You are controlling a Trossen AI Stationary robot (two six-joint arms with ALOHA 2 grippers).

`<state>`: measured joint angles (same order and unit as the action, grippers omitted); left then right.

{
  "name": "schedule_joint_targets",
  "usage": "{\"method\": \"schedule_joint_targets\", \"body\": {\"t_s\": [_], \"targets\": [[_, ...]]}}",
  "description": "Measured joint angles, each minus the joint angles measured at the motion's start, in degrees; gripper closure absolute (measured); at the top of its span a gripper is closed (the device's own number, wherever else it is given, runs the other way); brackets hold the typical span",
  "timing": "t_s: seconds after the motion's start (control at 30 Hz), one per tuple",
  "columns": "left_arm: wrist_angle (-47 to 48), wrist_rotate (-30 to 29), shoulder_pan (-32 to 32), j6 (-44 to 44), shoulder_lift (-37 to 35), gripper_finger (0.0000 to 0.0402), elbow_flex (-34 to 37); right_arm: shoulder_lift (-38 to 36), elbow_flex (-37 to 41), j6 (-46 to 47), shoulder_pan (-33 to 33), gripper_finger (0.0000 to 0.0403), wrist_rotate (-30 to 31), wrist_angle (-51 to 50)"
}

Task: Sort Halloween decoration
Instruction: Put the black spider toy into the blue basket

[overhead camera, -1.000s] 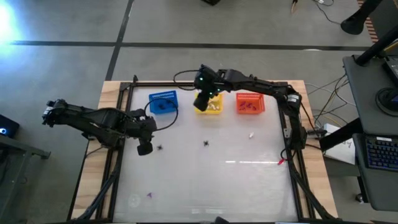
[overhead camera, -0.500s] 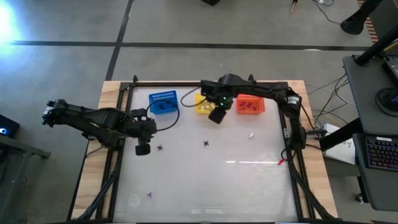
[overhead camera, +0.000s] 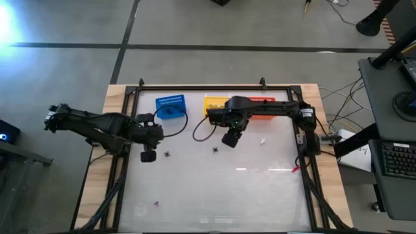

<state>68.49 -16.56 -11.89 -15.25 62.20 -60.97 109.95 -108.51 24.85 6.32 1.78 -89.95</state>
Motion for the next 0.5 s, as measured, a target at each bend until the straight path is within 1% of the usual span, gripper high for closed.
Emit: {"method": "schedule_joint_targets", "body": {"t_s": [0.17,0.3,0.4,0.5], "targets": [[0.3,0.0,0.0,0.0,1.0,0.0287,0.0,-1.9,0.0,7.7,-4.0,0.0282,1.1,0.0],[0.1,0.4,0.0,-1.1,3.3,0.0287,0.2,-3.3,0.0,14.7,-7.5,0.0282,2.8,0.2],[1.5,2.1,0.0,-0.7,5.1,0.0287,1.9,-4.4,0.0,18.6,-10.2,0.0282,4.2,0.3],[0.2,2.3,0.0,0.7,5.8,0.0287,4.4,-5.6,0.0,22.2,-12.4,0.0282,5.7,0.4]]}}
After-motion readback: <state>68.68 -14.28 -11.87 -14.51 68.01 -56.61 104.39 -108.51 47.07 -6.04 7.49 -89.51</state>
